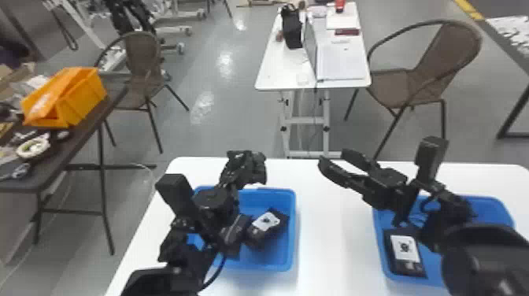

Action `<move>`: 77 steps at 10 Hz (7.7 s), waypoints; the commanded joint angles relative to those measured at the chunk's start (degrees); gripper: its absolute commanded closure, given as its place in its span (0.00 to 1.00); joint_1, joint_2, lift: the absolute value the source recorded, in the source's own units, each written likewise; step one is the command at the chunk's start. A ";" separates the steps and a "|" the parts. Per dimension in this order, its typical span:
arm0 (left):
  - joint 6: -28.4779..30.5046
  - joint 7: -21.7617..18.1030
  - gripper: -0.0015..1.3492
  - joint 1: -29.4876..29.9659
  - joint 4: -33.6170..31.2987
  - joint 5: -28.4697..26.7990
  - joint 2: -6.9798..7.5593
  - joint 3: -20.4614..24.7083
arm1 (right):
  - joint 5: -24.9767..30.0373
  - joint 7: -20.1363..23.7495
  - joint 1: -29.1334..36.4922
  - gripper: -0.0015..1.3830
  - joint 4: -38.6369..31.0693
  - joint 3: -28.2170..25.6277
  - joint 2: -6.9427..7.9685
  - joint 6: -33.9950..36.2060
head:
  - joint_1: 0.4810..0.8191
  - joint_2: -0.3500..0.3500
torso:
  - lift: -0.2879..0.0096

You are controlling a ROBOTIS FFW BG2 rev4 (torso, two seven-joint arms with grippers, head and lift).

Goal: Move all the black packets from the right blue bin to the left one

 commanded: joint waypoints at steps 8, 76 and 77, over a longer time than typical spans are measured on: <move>-17.34 3.49 0.07 4.33 8.73 -3.24 -0.19 4.51 | 9.71 -6.48 11.11 0.16 -8.40 -10.32 -0.17 2.76 | 0.63 0.77 | 0.97; 2.78 5.95 0.91 0.73 -5.07 17.06 -0.19 0.12 | 4.44 -2.61 -2.25 0.13 -4.09 9.37 -1.84 -6.82 | 0.63 0.89 | 0.97; -1.17 5.95 0.91 0.99 -2.35 10.82 -0.19 0.91 | 7.43 -3.67 0.91 0.17 -6.64 4.54 -0.70 -5.85 | 0.63 0.87 | 0.97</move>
